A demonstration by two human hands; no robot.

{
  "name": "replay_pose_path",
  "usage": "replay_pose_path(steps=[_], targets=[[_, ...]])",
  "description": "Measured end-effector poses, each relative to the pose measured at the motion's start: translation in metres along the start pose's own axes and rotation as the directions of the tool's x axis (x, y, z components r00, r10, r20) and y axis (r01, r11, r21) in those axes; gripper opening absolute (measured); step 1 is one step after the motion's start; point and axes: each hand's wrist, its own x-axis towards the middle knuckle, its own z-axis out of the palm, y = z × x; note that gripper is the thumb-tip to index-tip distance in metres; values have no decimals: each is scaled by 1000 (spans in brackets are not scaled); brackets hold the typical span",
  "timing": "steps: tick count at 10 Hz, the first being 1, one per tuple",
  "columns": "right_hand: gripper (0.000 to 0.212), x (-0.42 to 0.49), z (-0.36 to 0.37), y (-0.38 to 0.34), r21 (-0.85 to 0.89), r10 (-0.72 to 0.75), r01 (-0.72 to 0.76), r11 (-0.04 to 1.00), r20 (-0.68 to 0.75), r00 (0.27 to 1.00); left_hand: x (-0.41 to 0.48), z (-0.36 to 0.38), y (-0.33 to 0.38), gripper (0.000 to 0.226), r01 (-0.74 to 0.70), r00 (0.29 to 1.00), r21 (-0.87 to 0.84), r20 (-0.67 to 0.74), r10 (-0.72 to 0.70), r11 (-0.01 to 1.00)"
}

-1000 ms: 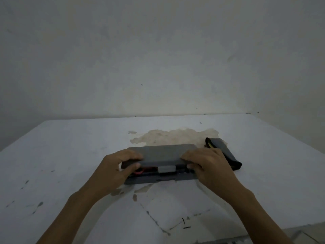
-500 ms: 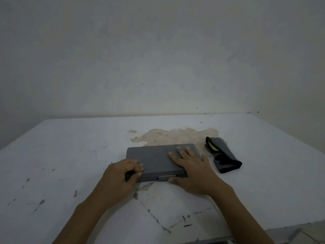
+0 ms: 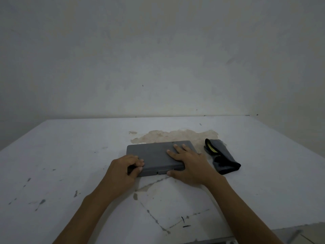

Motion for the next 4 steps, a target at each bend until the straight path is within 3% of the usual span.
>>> replay_pose_path(steps=[3,4], targets=[[71,-4,-6,1,128,-12,15,992,-24,1000,-1,1,2,19,-24,999,126,31,20,992],[46,-6,-21,-10,389,18,114,914,-320,947,-8,5,11,30,-19,1000,105,12,18,994]])
